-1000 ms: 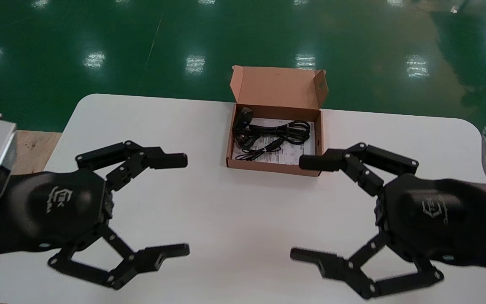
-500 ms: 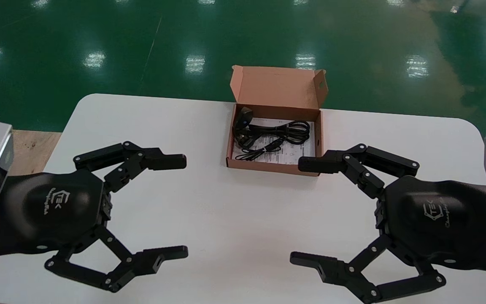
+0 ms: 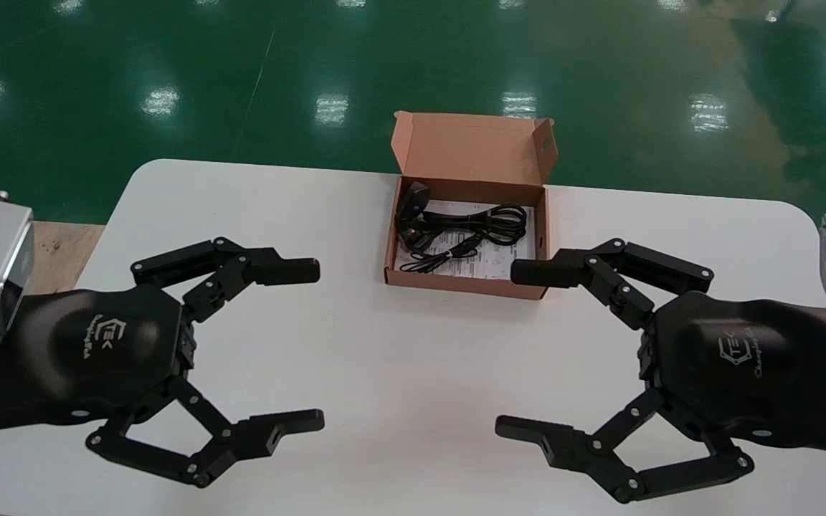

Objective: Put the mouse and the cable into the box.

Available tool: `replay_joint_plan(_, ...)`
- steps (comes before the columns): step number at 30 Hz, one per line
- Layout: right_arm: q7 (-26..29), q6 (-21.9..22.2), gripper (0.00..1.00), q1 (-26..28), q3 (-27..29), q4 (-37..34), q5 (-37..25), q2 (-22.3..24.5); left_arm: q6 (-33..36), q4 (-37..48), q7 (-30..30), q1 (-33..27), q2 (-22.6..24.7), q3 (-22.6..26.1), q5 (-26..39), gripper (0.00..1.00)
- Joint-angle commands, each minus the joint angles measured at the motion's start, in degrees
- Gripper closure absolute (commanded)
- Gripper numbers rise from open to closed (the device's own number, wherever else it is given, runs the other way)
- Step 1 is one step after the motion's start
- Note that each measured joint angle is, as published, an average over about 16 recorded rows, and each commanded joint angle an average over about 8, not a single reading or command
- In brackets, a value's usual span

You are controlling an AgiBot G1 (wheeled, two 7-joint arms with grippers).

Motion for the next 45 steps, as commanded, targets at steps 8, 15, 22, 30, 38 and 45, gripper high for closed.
replay_joint_plan(8, -0.1, 0.0, 0.00, 0.2, -0.1, -0.2, -0.2, 0.0, -0.1, 0.1, 0.0, -0.1, 0.1, 0.2, 0.0, 0.00)
replay_joint_plan(15, -0.1, 0.0, 0.00, 0.2, -0.1, -0.3, -0.2, 0.0, -0.2, 0.2, 0.1, -0.1, 0.2, 0.2, 0.1, 0.00)
replay_joint_plan(22, -0.1, 0.1, 0.00, 0.3, -0.1, -0.3, -0.2, 0.0, -0.2, 0.2, 0.1, -0.1, 0.2, 0.2, 0.1, 0.00)
replay_joint_plan(30, -0.2, 0.1, 0.00, 0.3, -0.1, -0.4, -0.3, 0.0, -0.3, 0.2, 0.1, -0.2, 0.2, 0.3, 0.1, 0.00)
replay_joint_plan(38, -0.2, 0.1, 0.00, 0.3, -0.1, -0.4, -0.3, 0.0, -0.3, 0.2, 0.1, -0.2, 0.2, 0.3, 0.1, 0.00)
replay_joint_plan(45, -0.2, 0.1, 0.00, 0.3, -0.1, -0.4, -0.3, 0.0, -0.3, 0.2, 0.1, -0.2, 0.2, 0.3, 0.1, 0.00)
